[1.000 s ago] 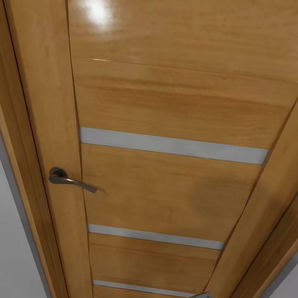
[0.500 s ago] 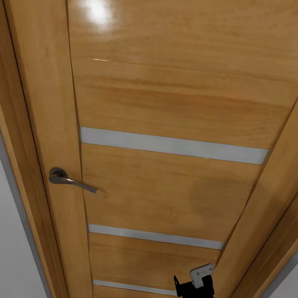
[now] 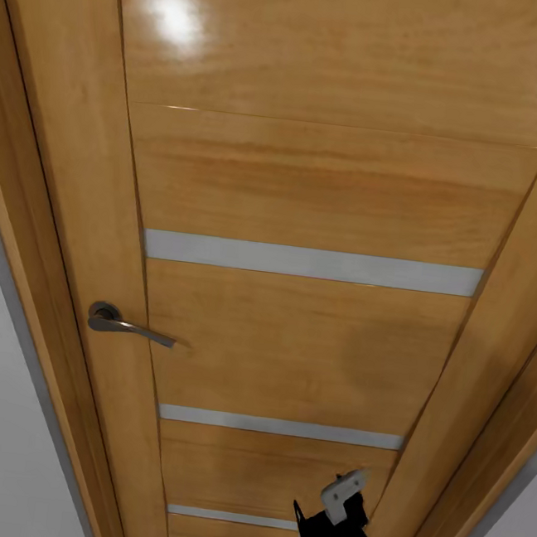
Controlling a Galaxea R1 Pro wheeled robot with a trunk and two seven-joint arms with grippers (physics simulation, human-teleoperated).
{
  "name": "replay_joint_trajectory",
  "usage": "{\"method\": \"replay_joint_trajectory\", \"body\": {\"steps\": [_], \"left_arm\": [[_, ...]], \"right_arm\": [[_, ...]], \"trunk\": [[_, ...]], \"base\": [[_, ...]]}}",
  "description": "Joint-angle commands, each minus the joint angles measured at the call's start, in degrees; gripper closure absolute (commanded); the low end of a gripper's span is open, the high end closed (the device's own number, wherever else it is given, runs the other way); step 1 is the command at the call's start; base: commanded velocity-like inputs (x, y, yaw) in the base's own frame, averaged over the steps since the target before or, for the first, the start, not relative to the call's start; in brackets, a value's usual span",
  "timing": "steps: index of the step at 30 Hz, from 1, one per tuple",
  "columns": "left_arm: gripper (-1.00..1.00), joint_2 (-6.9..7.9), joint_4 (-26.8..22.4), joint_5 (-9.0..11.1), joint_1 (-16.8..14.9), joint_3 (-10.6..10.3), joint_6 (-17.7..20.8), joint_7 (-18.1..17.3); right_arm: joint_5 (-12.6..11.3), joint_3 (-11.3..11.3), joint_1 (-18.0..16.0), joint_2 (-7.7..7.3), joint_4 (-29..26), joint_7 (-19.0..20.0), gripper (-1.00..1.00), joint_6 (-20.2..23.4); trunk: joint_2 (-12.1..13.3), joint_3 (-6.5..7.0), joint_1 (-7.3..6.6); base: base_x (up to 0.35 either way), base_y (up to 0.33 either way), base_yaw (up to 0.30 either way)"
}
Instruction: Move the two storage containers from the living room to the garage. In the garage, place one container on the floor and stack the other container on top of it (either order is fine).
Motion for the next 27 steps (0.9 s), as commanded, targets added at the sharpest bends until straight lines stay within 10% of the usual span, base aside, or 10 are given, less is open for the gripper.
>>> {"method": "replay_joint_trajectory", "body": {"steps": [1,10,18,23,27], "left_arm": [[-1.0,0.0,0.0,0.6,0.0,0.0,-0.1,0.0],[-1.0,0.0,0.0,0.6,0.0,0.0,-0.1,0.3],[-1.0,0.0,0.0,0.6,0.0,0.0,-0.1,0.4],[-1.0,0.0,0.0,0.6,0.0,0.0,-0.1,0.4],[-1.0,0.0,0.0,0.6,0.0,0.0,-0.1,0.5]], "right_arm": [[0.5,0.6,0.0,-0.05,-0.1,-0.4,-1.0,0.3],[2.1,11.8,0.0,0.38,-0.2,-5.4,-1.0,0.5],[2.2,14.8,0.1,1.73,-0.3,-9.8,-1.0,0.6],[5.7,14.8,0.1,4.48,-0.3,-10.8,-1.0,1.4],[13.2,14.7,0.1,9.88,-0.3,-12.1,-1.0,4.0]], "trunk": [[0.0,-0.04,0.0],[0.0,-0.04,0.0],[0.0,-0.04,0.0],[0.0,-0.04,0.0],[0.0,-0.04,0.0]], "base": [[0.0,0.0,0.0],[0.0,0.0,0.0],[0.0,0.0,0.0],[0.0,0.0,0.0],[0.0,0.0,0.0]]}}
